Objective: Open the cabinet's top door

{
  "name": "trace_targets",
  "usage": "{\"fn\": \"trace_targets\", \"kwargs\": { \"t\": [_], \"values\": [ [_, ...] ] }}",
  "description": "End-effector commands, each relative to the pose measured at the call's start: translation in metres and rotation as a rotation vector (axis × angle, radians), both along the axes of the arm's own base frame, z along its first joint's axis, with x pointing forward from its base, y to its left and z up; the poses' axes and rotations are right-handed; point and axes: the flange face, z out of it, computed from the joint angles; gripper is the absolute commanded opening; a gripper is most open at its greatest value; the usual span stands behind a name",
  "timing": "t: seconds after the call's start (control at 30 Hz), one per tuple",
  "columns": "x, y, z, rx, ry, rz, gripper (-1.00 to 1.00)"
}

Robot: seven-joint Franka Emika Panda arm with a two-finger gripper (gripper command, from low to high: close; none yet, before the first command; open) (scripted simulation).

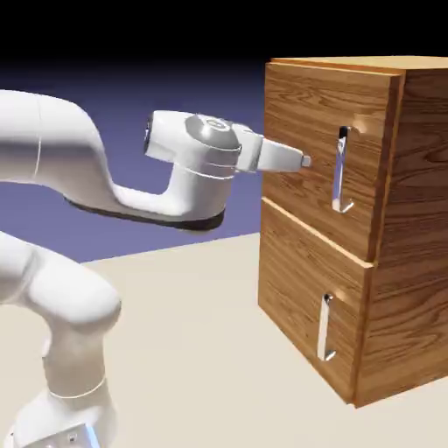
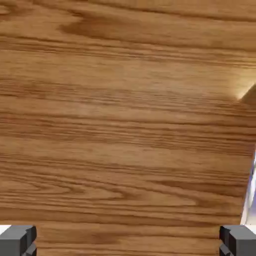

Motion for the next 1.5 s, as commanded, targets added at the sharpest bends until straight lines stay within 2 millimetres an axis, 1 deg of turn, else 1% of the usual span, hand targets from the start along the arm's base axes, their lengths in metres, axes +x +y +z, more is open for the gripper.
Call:
{"fn": "trace_targets", "kwargs": {
  "t": [0.0, 0.27, 0.57, 0.63, 0.8, 0.83, 0.87, 1.2, 1.47],
  "values": [
    [0.000, -0.004, -0.001, 0.003, -0.012, 0.000, 1.00],
    [0.002, -0.035, -0.012, 0.033, -0.105, 0.007, 1.00],
    [0.011, -0.075, -0.032, 0.072, -0.196, 0.024, 1.00],
    [0.012, -0.078, -0.034, 0.074, -0.201, 0.026, 1.00],
    [0.062, -0.075, -0.034, 0.074, -0.201, 0.026, 1.00],
    [0.062, -0.075, -0.034, 0.074, -0.201, 0.026, -1.00],
    [0.062, -0.075, -0.034, 0.074, -0.201, 0.026, -1.00],
    [0.001, -0.049, -0.034, 0.057, -0.207, -0.141, -1.00],
    [-0.040, -0.023, -0.034, 0.044, -0.211, -0.263, -1.00]
  ]
}}
